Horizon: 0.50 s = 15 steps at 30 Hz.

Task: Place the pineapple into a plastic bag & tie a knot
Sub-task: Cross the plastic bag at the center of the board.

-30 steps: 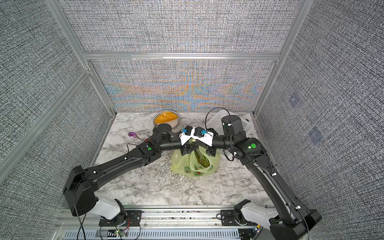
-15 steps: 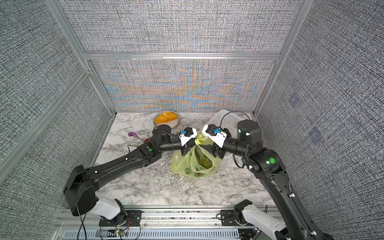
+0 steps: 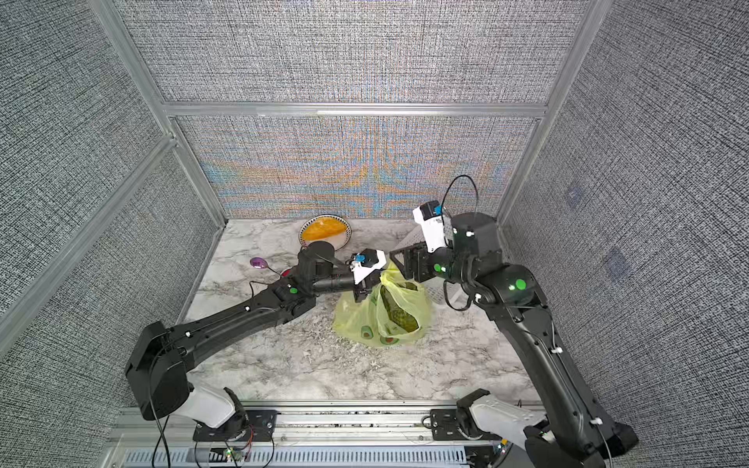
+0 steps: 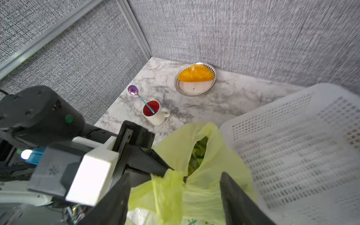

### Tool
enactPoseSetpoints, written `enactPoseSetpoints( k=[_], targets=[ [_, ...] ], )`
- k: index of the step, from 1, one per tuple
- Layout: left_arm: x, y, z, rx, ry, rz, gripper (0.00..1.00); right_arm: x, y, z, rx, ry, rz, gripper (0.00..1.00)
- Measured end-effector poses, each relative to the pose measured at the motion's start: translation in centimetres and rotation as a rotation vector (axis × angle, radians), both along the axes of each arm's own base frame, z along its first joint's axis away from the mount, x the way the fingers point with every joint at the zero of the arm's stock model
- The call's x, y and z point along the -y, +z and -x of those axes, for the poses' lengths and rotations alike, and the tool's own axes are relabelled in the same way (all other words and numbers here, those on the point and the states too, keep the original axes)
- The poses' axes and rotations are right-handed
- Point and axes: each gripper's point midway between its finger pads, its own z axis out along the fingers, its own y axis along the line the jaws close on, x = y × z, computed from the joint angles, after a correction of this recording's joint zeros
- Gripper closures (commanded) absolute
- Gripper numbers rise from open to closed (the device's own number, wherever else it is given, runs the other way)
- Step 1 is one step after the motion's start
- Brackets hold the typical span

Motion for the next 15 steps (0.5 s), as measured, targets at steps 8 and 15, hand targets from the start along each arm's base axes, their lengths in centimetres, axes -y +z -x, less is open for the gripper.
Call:
enactPoseSetpoints(
  k=[8, 15],
  targets=[
    [0.1, -0.1, -0.1, -0.002, 0.0, -0.002, 1.0, -0.8, -2.9, 0.7, -0.132, 0.047, -0.017, 0.6],
    [0.2, -0.1, -0.1, -0.009, 0.002, -0.001, 0.85, -0.6, -4.1, 0.9, -0.16, 0.047, -0.034, 1.0]
  ],
)
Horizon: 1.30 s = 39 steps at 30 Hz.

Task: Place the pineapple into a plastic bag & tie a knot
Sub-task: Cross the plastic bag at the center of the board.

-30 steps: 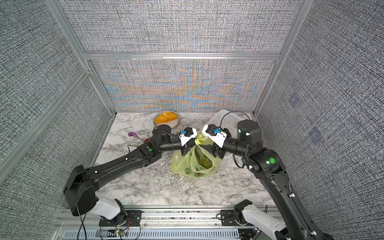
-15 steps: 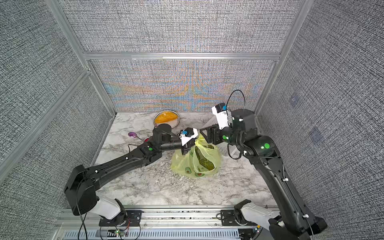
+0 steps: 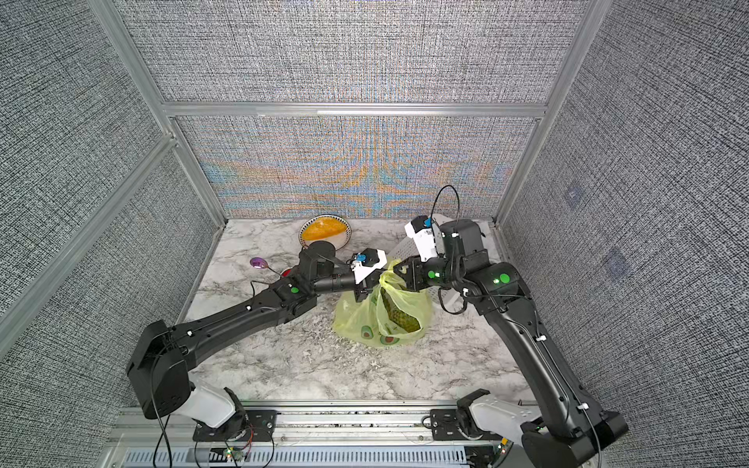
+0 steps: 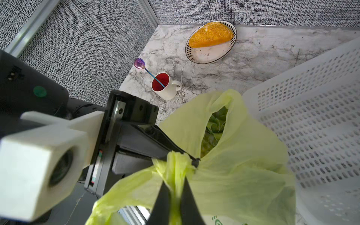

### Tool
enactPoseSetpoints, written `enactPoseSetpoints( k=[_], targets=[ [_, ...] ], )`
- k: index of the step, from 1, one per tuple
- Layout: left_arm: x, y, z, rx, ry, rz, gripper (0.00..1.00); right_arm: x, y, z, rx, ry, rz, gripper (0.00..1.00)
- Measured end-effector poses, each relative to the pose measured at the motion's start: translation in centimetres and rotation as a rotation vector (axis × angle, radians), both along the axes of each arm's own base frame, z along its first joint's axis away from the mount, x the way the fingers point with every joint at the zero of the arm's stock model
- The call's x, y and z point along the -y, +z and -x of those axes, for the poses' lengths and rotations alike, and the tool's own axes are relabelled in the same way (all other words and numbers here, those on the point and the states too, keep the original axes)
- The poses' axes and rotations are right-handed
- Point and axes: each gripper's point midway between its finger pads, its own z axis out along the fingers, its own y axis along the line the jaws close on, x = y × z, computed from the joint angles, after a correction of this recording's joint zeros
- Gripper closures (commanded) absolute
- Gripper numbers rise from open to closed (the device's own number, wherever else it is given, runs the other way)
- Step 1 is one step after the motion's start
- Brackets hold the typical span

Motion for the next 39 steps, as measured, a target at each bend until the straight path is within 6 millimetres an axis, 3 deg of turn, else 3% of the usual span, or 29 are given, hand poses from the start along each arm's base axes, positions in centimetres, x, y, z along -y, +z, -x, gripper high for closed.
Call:
enactPoseSetpoints(
  k=[4, 9, 15, 20, 23, 25, 33, 39],
  targets=[
    [-0.2, 0.2, 0.1, -0.007, 0.006, 0.005, 0.5, 0.3, -0.2, -0.2, 0.01, -0.009, -0.01, 1.0],
    [-1.7, 1.2, 0.7, 0.004, 0.039, 0.019, 0.26, 0.6, -0.6, -0.9, 0.005, -0.025, -0.014, 1.0],
    [-3.7, 3.3, 2.4, 0.037, 0.043, 0.028, 0.15, 0.5, -0.8, -1.2, -0.003, -0.024, -0.022, 1.0],
    [-3.3, 3.3, 3.4, 0.026, 0.007, 0.013, 0.14, 0.4, -0.8, -1.2, -0.002, -0.017, -0.032, 1.0],
    [-2.5, 3.4, 3.2, 0.019, -0.006, 0.007, 0.18, 0.3, -0.8, -1.1, -0.006, -0.013, -0.038, 1.0],
    [-2.0, 3.6, 3.1, 0.019, -0.018, 0.01, 0.28, 0.3, -0.7, -1.0, -0.006, -0.01, -0.04, 1.0],
    [-1.4, 3.7, 3.3, 0.001, -0.052, 0.007, 1.0, 0.5, -0.4, -0.9, 0.003, -0.013, -0.041, 1.0],
    [-1.8, 3.6, 2.2, 0.014, 0.021, 0.005, 1.0, 1.8, 2.4, -1.0, 0.103, -0.051, 0.006, 1.0]
  ],
)
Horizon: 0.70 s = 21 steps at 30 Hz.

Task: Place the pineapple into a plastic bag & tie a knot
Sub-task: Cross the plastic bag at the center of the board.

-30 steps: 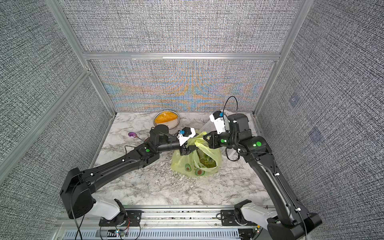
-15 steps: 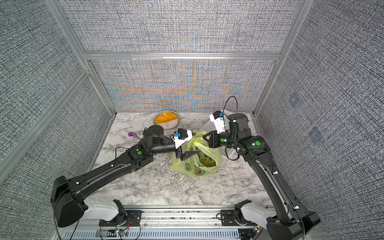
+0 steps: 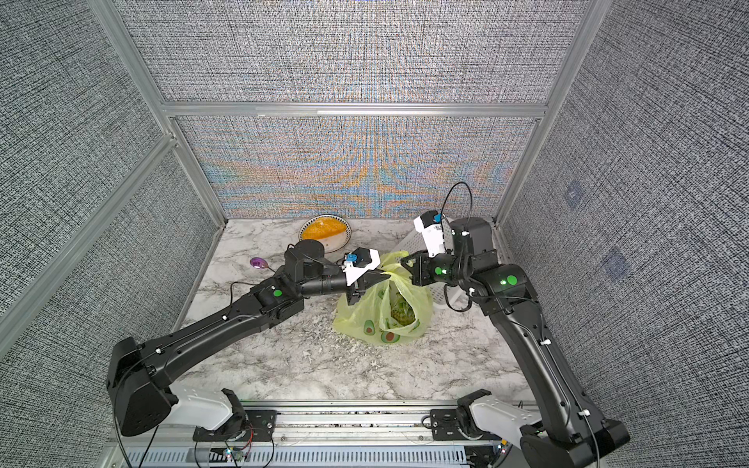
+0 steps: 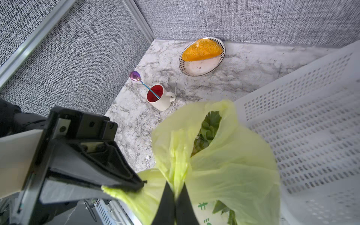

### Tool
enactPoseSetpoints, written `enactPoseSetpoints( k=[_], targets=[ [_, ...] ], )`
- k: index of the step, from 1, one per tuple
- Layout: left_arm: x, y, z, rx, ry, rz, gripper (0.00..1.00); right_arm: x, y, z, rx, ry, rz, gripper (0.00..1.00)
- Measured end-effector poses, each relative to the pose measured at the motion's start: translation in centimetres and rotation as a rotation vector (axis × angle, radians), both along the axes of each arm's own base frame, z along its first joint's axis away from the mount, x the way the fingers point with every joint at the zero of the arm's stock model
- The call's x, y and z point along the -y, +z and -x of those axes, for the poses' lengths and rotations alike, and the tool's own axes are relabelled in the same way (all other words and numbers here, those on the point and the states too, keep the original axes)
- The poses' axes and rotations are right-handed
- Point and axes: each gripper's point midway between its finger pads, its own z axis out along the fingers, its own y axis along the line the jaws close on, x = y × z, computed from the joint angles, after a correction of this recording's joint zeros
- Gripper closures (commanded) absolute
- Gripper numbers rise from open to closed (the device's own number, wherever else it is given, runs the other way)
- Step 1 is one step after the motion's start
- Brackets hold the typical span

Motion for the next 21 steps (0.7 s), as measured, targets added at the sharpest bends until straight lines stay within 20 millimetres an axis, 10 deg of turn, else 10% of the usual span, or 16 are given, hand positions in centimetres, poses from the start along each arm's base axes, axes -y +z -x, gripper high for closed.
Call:
enactPoseSetpoints(
  k=[5, 9, 15, 21],
  targets=[
    [-0.3, -1.1, -1.3, -0.029, 0.081, -0.011, 1.0, 0.3, 3.1, 1.8, 0.163, 0.062, 0.044, 1.0],
    [-0.3, -1.5, -2.0, -0.051, 0.121, -0.001, 1.0, -0.7, 1.9, 4.5, 0.216, 0.194, 0.079, 1.0],
    [-0.2, -1.6, -2.2, -0.076, 0.13, 0.012, 1.0, -1.6, -4.0, 7.8, 0.196, 0.385, 0.155, 1.0],
    [-0.4, -1.7, -2.1, -0.087, 0.131, 0.007, 1.0, -1.0, -11.0, 5.9, 0.122, 0.407, 0.322, 1.0]
  ],
)
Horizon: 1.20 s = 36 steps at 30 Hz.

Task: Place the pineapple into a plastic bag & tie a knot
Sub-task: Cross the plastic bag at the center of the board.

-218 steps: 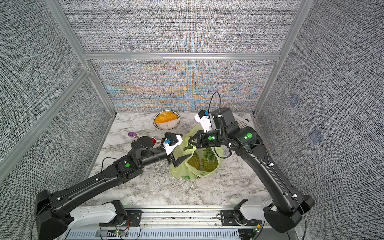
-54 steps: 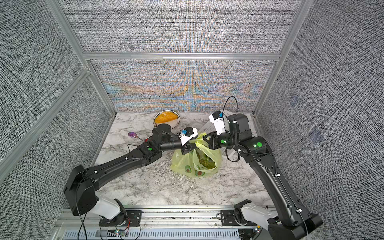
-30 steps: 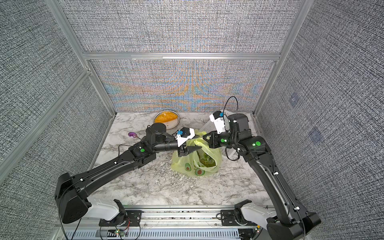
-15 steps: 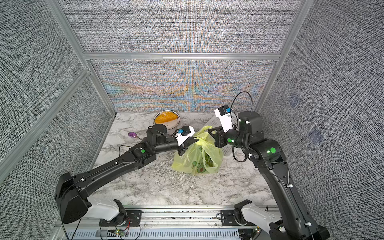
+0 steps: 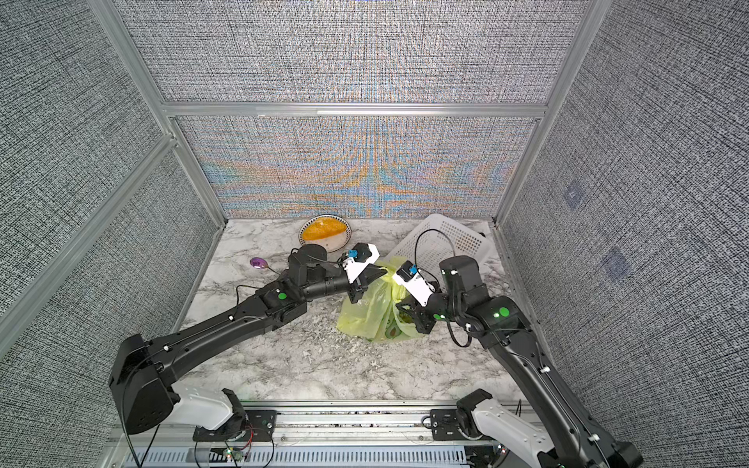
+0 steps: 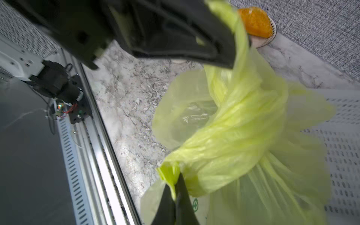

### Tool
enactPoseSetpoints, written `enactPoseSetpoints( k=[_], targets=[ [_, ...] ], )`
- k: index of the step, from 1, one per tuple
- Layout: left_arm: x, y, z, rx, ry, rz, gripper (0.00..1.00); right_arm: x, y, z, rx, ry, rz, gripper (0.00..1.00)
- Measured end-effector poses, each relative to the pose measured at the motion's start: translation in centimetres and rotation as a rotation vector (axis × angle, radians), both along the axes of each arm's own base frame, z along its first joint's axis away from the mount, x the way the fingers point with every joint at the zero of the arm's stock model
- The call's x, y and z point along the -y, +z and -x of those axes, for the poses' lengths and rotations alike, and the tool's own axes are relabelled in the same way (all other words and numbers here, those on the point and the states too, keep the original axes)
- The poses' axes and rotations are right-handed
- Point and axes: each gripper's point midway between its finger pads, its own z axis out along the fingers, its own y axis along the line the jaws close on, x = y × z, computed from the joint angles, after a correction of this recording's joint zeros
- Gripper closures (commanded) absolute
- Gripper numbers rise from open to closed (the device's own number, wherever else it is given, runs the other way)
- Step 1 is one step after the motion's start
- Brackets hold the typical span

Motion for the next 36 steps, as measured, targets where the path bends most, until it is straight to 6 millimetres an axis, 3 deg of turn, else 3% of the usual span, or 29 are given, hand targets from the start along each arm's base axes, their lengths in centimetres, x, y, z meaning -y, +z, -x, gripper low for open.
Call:
enactPoseSetpoints(
  k=[3, 7, 11, 16, 20, 29, 36],
  targets=[
    [-0.1, 0.3, 0.4, -0.002, -0.013, 0.001, 1.0, 0.5, -2.4, -1.3, 0.028, -0.027, 0.055, 1.0],
    [-0.2, 0.6, 0.8, -0.011, -0.032, -0.006, 0.99, 0.5, -3.2, -2.5, 0.108, -0.057, 0.038, 1.0],
    [0.1, 0.2, 0.4, -0.009, -0.027, -0.031, 0.83, 0.0, -2.8, -2.8, 0.167, -0.065, -0.037, 1.0],
    [0.3, -1.9, -1.4, -0.022, 0.02, -0.101, 0.56, -0.7, -3.2, -2.2, 0.174, -0.054, -0.129, 1.0],
    [0.6, -2.5, -1.9, -0.001, -0.002, -0.149, 0.42, -1.2, -3.1, -2.1, 0.18, -0.048, -0.176, 1.0],
    [0.9, -4.0, -2.8, -0.031, -0.111, -0.25, 0.38, -1.8, -3.3, -2.3, 0.186, -0.034, -0.214, 1.0],
    [1.7, -5.5, -1.8, -0.14, -0.234, -0.296, 0.37, -2.1, -3.2, -2.5, 0.194, -0.026, -0.224, 1.0]
  ],
)
